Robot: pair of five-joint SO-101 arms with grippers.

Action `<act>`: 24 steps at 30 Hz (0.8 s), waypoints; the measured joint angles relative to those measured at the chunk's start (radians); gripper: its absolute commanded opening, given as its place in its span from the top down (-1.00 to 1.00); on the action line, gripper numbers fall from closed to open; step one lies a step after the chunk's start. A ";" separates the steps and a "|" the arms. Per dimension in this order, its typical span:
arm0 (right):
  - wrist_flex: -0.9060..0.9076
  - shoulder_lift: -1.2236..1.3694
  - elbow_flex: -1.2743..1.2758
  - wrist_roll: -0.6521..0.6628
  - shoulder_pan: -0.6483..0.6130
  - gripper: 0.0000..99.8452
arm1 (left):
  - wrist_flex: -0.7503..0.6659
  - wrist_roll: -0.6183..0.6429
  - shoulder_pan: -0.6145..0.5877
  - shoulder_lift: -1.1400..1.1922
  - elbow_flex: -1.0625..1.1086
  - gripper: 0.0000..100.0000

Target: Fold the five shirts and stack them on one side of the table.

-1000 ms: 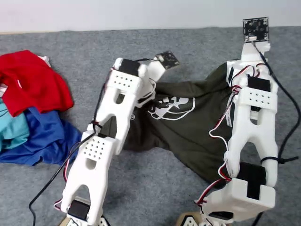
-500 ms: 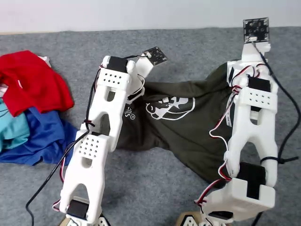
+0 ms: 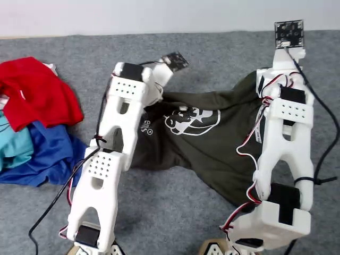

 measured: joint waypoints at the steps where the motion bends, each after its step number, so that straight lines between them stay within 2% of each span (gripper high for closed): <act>1: 0.015 0.000 0.000 0.000 0.000 0.98 | 0.000 0.008 -0.014 -0.003 -0.021 1.00; 8: 0.095 -0.003 -0.005 0.000 0.000 0.98 | 0.002 0.077 -0.110 -0.041 -0.229 1.00; 14: 0.201 -0.035 -0.175 0.000 0.000 0.98 | 0.005 0.126 -0.196 -0.060 -0.417 1.00; 24: 0.420 -0.221 -0.465 0.000 0.000 0.98 | -0.020 0.127 -0.224 -0.450 -0.423 1.00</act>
